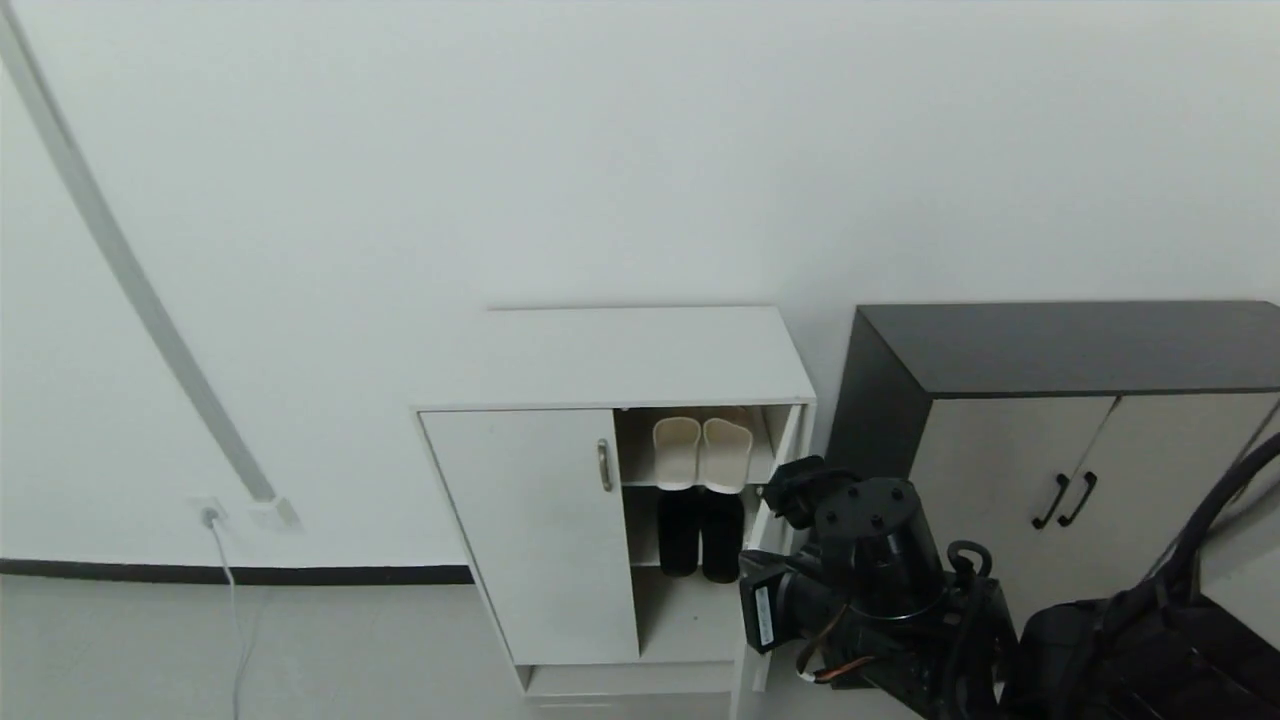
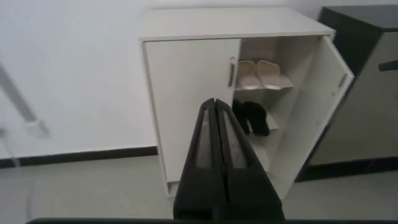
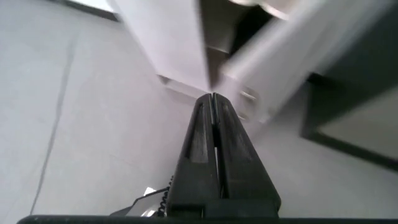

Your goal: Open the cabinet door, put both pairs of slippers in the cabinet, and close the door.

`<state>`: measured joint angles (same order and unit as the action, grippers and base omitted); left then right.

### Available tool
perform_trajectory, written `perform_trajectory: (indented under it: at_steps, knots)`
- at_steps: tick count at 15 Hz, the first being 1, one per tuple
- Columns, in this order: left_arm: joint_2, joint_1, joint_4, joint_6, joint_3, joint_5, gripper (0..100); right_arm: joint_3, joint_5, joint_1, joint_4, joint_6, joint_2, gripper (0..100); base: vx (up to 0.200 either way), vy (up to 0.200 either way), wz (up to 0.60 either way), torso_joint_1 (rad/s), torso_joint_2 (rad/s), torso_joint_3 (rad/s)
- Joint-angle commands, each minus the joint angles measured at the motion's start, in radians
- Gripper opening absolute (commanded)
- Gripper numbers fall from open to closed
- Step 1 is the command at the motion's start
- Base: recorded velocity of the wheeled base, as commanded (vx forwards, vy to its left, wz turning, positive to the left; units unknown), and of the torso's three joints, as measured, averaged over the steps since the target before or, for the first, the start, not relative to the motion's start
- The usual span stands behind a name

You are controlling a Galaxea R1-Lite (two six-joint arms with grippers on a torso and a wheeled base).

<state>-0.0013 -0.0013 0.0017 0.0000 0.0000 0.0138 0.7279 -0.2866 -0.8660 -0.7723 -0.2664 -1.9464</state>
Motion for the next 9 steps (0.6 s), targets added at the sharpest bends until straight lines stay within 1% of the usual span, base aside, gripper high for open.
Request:
perform_trajectory:
  at_steps: [1, 3, 5, 7, 8, 9]
  knots:
    - [0.001, 0.000, 0.000, 0.002, 0.000, 0.002, 0, -0.007, 0.000, 0.007, -0.007, 0.012, 0.003, 0, 0.000, 0.000, 0.00, 0.000, 0.00, 0.000]
    - [0.001, 0.000, 0.000, 0.000, 0.000, 0.000, 0, -0.016, -0.006, 0.021, -0.010, 0.029, 0.012, 0, 0.000, 0.000, 0.00, 0.000, 0.00, 0.000]
    - [0.001, 0.000, 0.000, 0.002, 0.000, 0.000, 0, -0.048, -0.009, 0.053, -0.012, 0.081, 0.034, 0, 0.000, 0.000, 0.00, 0.000, 0.00, 0.000]
    - [0.001, 0.000, 0.000, 0.002, 0.000, 0.000, 0, -0.079, -0.013, 0.090, -0.012, 0.121, 0.053, 0, 0.000, 0.000, 0.00, 0.000, 0.00, 0.000]
    - [0.001, 0.000, 0.000, 0.002, 0.000, 0.002, 0, -0.125, -0.013, 0.125, -0.012, 0.173, 0.072, 0, 0.000, 0.000, 0.00, 0.000, 0.00, 0.000]
    - [0.001, 0.000, 0.000, 0.002, 0.000, 0.002, 0, -0.156, -0.009, 0.143, -0.012, 0.207, 0.080, 0, 0.200, 0.000, 0.00, 0.002, 0.01, 0.002]
